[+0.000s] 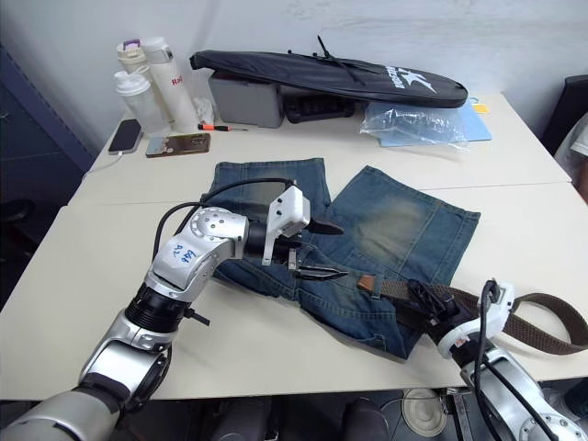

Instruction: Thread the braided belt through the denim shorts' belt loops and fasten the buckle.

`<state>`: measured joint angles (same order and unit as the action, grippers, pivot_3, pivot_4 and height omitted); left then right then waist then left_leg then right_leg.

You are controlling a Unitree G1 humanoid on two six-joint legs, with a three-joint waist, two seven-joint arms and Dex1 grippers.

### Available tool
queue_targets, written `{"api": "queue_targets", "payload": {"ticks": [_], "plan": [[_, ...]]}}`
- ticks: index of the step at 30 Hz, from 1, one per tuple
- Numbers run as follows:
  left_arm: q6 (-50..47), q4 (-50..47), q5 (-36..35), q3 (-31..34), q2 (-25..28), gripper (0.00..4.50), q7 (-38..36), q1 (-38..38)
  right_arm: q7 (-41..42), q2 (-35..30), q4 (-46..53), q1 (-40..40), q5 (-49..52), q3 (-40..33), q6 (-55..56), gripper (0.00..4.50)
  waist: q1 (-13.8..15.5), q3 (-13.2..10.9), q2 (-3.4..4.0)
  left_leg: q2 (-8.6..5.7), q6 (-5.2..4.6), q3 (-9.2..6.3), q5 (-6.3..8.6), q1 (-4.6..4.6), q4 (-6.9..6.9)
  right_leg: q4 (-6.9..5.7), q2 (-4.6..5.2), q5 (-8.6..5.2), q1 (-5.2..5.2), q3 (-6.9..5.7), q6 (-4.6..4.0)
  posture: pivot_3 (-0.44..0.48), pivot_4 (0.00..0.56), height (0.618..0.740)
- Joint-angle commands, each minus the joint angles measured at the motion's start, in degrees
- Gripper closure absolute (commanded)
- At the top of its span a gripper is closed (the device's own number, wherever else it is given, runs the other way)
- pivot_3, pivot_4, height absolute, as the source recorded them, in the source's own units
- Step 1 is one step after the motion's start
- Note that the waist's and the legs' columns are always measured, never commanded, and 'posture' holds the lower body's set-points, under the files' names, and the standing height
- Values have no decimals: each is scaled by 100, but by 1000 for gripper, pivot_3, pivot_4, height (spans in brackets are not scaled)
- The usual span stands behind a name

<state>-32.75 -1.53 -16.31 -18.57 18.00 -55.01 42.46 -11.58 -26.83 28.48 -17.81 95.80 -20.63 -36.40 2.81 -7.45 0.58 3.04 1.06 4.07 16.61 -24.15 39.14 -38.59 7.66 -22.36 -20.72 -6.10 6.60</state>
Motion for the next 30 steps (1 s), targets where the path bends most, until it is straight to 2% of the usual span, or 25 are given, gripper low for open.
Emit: {"api": "queue_targets", "payload": {"ticks": [1, 6, 11, 15, 22, 26, 30], "plan": [[10, -159, -14, 59, 10, 0, -17, 169, 257, -185, -326, 281, -419, 197, -195, 4445, 4, 0, 0, 0, 0, 0, 0, 0, 1, 1, 0, 0, 0, -1, 0, 0, 150, 645], [-30, -195, -10, 45, 37, 0, -38, 187, 214, 69, -647, 754, -878, 518, -219, 4445, 0, -1, -3, 0, 0, -1, 0, 1, 2, -2, -1, 0, 1, -2, 0, 0, 150, 645], [-100, -236, -9, 99, 143, 0, -17, 186, -152, 657, -331, 1000, -1191, 1005, -241, 4445, -125, 1, -10, 9, 2, 0, -1, 3, -2, -5, -9, 0, 0, -2, 0, 0, 150, 645], [-106, -243, -10, 74, 138, 0, -3, 182, -250, 857, -339, 1157, -1410, 1192, -341, 4445, -180, 1, -10, 20, 4, -1, 0, 4, -5, -12, -19, -4, -5, -1, -8, 0, 150, 645], [-96, -221, -4, 49, 91, 0, -4, 199, -167, 687, -186, 1336, -1718, 1534, -800, 4445, -212, 1, -10, 27, 5, 7, 0, 3, -5, -27, -23, -7, -22, 5, -12, 0, 150, 645], [-43, -179, 34, 13, 100, 0, -36, 191, -93, 695, -162, 1287, -1427, 1361, -839, 4445, -208, 2, -12, 28, 5, 15, 0, 1, -8, -33, -23, -7, -33, 12, -13, 0, 150, 645], [88, -107, 147, -82, 106, 0, -86, 183, -11, 414, 56, 1144, -1227, 1085, -917, 2870, -177, 2, -11, 27, 5, 18, 0, 0, -7, -34, -21, -7, -36, 14, -13, 0, 150, 645]]}}
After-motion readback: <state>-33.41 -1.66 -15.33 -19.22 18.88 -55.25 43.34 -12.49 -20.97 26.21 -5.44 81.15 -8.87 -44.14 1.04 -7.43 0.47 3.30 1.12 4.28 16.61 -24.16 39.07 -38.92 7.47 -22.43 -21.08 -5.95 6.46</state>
